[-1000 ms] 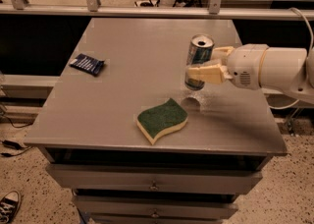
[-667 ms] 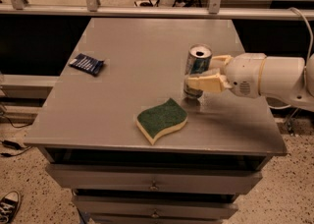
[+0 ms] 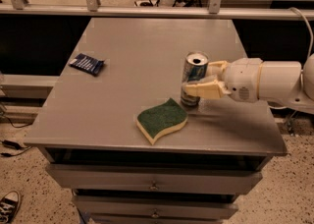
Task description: Move redbull can near sponge
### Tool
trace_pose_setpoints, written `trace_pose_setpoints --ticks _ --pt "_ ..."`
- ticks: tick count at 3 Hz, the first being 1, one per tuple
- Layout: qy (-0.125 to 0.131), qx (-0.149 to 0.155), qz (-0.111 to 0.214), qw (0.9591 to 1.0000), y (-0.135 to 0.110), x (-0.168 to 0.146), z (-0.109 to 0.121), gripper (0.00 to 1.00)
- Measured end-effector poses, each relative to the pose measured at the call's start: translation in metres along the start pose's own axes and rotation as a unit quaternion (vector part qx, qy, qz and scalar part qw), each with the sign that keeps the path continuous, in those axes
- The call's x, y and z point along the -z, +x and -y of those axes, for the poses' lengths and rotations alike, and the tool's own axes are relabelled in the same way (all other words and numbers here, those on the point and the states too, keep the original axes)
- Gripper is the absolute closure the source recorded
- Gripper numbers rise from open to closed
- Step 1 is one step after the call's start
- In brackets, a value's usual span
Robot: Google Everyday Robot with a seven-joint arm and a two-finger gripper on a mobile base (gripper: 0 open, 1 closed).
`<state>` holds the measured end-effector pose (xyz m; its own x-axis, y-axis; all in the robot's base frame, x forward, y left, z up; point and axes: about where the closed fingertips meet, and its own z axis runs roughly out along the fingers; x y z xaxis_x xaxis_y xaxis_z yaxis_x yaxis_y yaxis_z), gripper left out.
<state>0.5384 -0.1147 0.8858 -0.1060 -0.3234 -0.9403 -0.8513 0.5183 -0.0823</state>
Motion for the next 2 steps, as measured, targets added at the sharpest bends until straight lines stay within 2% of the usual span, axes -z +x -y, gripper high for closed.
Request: trace_pose_setpoints --ticks 2 --pt "-0.05 0.016 0.004 0.9986 0.0 -0.0068 -0.0142 0.43"
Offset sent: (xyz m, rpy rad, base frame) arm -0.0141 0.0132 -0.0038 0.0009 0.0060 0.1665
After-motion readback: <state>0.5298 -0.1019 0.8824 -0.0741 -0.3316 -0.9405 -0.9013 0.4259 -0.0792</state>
